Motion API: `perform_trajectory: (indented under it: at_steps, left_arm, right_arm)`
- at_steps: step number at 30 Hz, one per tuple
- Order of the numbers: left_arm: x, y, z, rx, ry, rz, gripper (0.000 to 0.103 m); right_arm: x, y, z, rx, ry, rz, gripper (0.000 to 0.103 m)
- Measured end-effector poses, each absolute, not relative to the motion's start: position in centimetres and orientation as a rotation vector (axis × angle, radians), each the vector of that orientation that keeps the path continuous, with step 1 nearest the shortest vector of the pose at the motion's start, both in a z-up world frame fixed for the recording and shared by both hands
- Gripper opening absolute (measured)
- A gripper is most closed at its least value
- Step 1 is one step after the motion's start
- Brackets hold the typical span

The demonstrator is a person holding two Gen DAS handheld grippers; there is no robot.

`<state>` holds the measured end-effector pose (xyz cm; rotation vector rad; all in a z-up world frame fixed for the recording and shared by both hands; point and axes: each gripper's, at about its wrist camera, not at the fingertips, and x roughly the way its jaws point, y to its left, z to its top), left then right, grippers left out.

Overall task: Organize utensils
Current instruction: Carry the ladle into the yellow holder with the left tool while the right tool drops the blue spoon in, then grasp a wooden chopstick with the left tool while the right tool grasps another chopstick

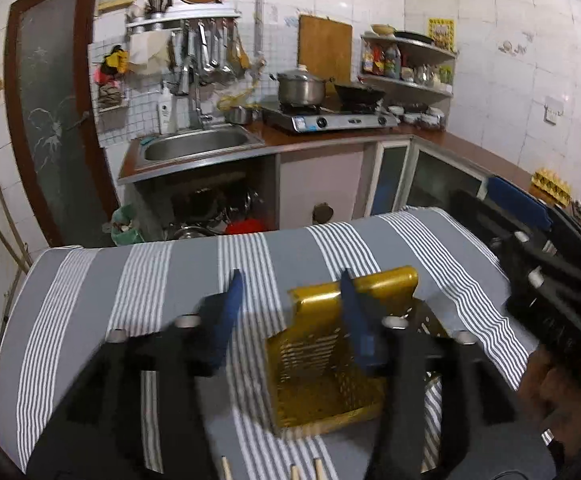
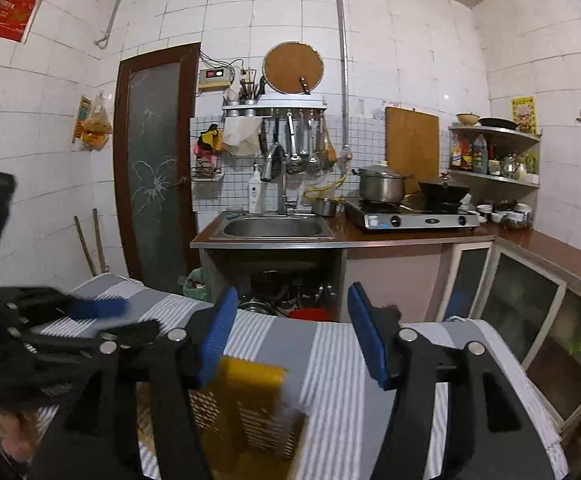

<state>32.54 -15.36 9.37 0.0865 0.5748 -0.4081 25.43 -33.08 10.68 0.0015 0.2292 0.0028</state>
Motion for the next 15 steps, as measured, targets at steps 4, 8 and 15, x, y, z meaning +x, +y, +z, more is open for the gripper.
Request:
perform_trajectory:
  at_steps: [4, 8, 15]
  left_arm:
    - [29.9, -11.3, 10.5, 0.077, 0.536, -0.379, 0.064]
    - [26.5, -6.2, 9.7, 0.071, 0.498, -0.291, 0.075]
    - [20.7, -0.5, 3.2, 0.028, 0.568, -0.182, 0.075]
  right_arm:
    - [21.2, -36.8, 12.2, 0.08, 0.229, -0.074, 0.057]
    - [15.9, -39.9, 10.5, 0.112, 0.328, -0.112, 0.057]
    - [9.2, -42.0, 2.3, 0.213, 0.567, -0.193, 0.057]
